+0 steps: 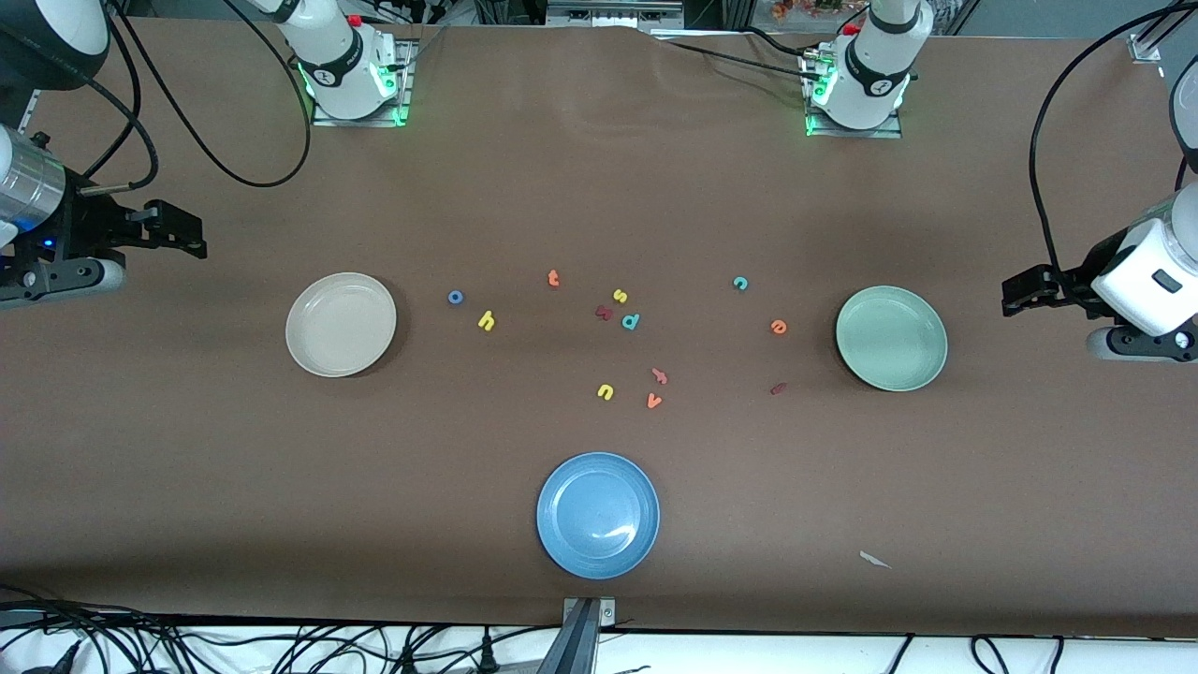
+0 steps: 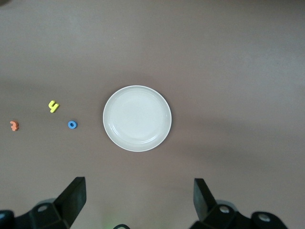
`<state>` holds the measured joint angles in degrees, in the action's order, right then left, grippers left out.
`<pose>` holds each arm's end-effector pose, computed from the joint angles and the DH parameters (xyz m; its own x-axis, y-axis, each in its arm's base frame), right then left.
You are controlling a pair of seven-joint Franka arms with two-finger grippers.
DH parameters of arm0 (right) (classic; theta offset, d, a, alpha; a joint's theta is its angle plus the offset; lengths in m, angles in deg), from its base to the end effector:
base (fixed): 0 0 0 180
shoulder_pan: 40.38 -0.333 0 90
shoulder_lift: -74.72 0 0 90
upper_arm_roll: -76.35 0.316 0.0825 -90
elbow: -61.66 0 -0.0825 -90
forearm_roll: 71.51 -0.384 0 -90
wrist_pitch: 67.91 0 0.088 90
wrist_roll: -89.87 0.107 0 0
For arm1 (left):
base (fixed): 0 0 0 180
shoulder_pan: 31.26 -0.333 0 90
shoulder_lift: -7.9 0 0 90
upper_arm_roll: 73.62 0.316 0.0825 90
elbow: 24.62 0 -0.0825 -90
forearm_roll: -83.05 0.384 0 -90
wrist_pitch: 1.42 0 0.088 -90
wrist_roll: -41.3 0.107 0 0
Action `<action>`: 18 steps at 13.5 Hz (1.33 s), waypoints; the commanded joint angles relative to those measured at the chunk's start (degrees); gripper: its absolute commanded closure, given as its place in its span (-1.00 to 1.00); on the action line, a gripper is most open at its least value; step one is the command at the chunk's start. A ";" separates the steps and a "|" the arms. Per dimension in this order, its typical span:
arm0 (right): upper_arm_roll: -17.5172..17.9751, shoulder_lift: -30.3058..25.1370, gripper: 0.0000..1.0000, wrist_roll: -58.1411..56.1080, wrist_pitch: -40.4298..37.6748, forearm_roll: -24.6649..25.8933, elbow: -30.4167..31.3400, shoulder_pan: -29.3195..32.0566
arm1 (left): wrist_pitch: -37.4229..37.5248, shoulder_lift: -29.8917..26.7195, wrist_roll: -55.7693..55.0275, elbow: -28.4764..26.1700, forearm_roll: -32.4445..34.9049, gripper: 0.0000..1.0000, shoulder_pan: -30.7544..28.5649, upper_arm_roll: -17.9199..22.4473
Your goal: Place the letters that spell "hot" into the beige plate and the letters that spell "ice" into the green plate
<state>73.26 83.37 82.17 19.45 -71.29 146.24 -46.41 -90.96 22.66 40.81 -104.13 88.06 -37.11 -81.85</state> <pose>0.5928 0.0324 0.5784 0.9775 0.1840 -0.1027 0.1848 -0.9828 -0.0018 0.6279 -0.0055 0.5589 0.9964 -0.0304 -0.0794 -0.0346 -0.9981 -0.0514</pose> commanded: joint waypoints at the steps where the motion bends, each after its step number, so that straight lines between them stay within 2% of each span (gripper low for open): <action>1: -0.51 -0.92 -1.00 -0.83 -0.53 -1.53 0.31 -0.21 | -0.54 -0.35 1.55 -0.39 -0.96 -0.99 -0.13 0.32; 18: -0.60 -0.65 -1.00 -0.92 0.00 -1.45 -0.04 -0.21 | -0.54 -0.17 1.55 -0.39 -0.96 -0.99 -0.22 0.32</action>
<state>73.17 83.37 82.17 19.44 -71.43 146.24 -46.41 -91.08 22.67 40.81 -104.13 88.06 -37.14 -81.84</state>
